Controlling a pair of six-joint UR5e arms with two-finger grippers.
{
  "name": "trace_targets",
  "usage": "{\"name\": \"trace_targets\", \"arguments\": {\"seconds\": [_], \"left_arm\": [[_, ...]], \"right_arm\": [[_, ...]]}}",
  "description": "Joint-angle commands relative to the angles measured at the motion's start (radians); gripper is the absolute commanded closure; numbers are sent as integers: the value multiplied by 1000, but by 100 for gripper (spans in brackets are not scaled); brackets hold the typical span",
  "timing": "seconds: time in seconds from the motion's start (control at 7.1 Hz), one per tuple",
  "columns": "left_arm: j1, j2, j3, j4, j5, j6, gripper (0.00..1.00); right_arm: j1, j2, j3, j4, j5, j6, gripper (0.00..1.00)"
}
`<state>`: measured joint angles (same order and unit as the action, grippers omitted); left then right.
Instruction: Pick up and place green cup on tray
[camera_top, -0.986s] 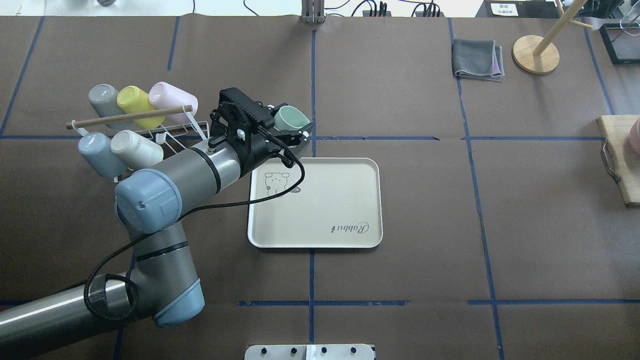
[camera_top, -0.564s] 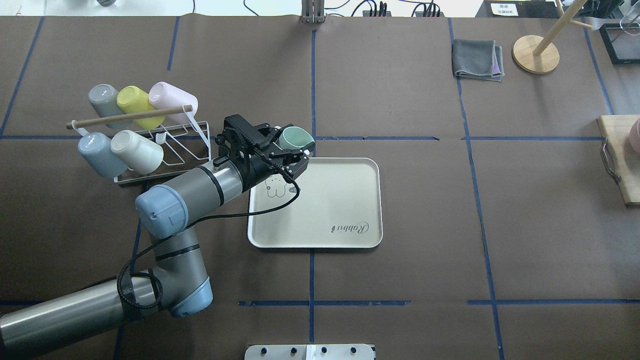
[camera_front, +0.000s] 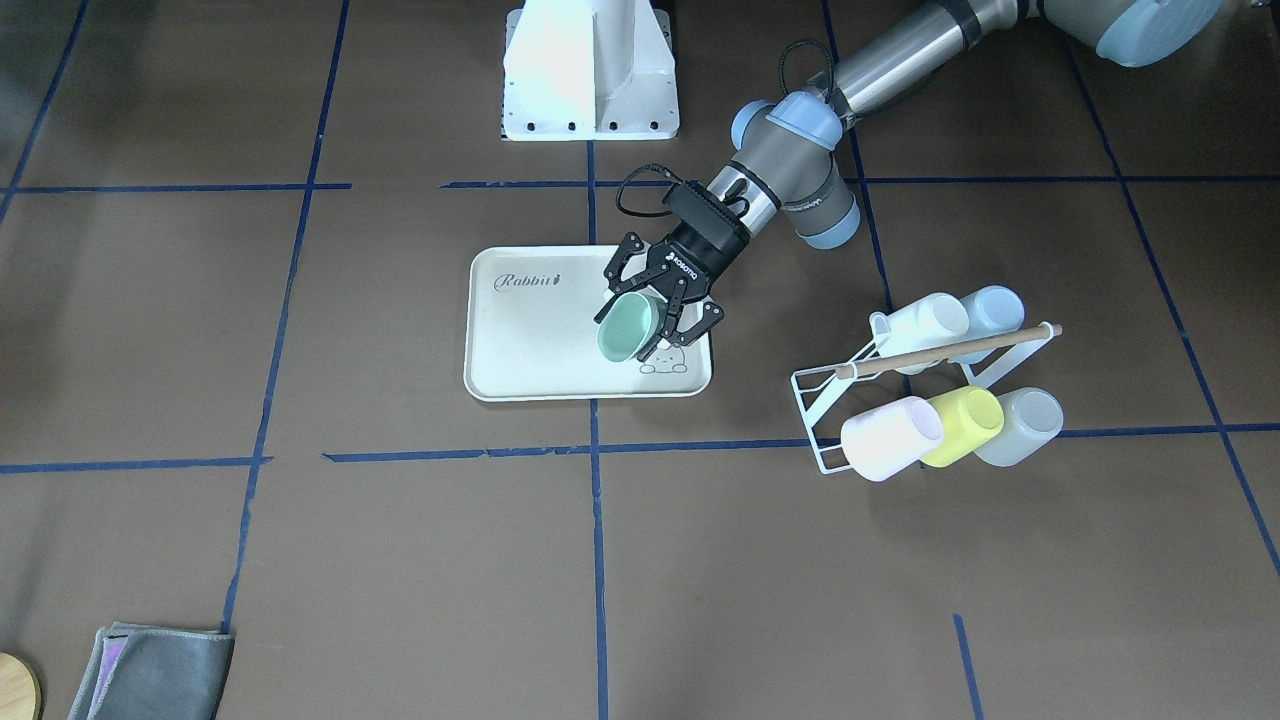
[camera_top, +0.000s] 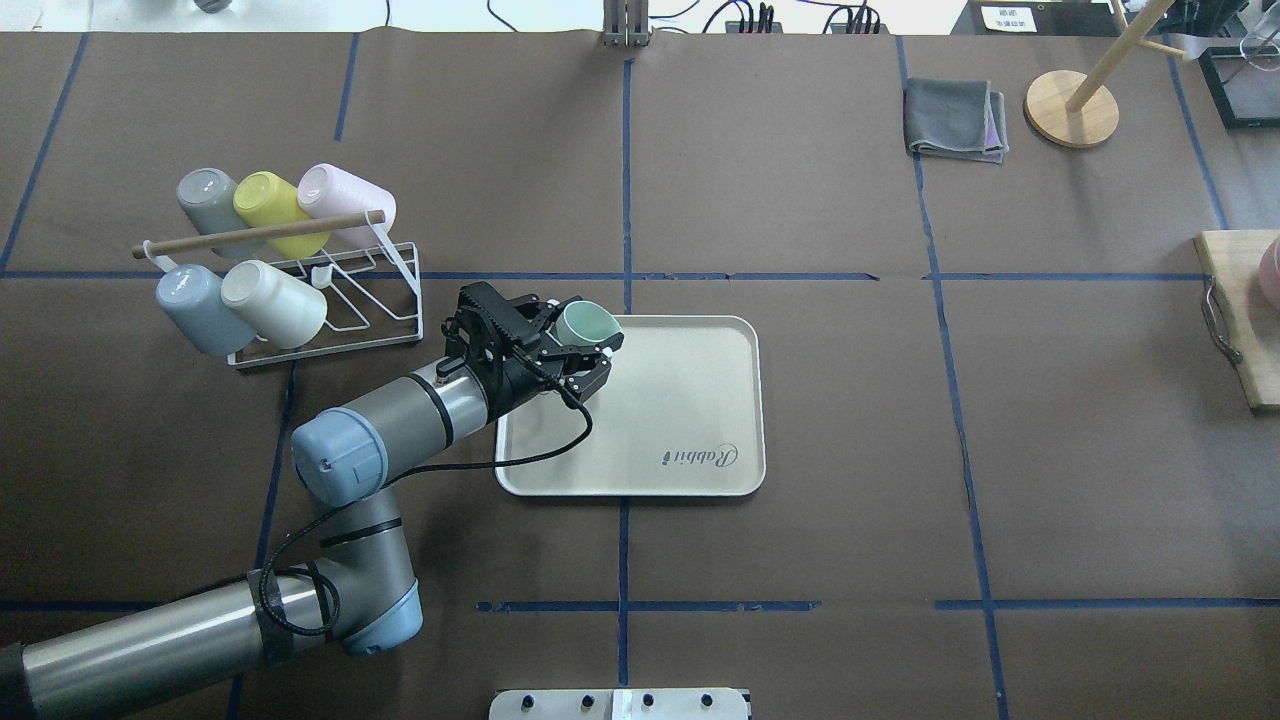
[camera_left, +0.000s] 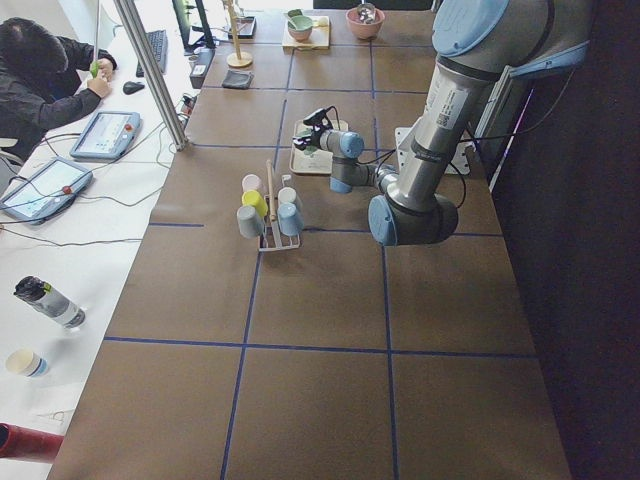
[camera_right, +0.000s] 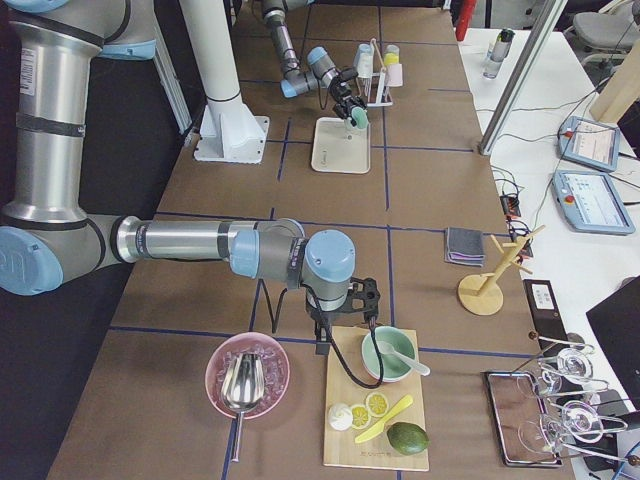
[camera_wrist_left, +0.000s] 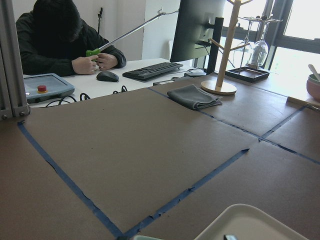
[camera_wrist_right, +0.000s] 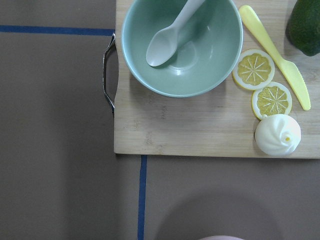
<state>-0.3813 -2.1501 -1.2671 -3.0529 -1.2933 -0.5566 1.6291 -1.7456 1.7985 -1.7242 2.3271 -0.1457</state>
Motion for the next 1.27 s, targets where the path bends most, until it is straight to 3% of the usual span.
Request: {"name": "trace_targets", "arguments": {"seconds": [0.0, 1.13], "left_arm": [[16, -4, 5, -1, 8, 1, 30], [22, -14, 0, -1, 9, 1, 21]], "right_arm": [[0, -3, -1, 0, 2, 0, 0], [0, -5, -1, 0, -2, 0, 0]]}}
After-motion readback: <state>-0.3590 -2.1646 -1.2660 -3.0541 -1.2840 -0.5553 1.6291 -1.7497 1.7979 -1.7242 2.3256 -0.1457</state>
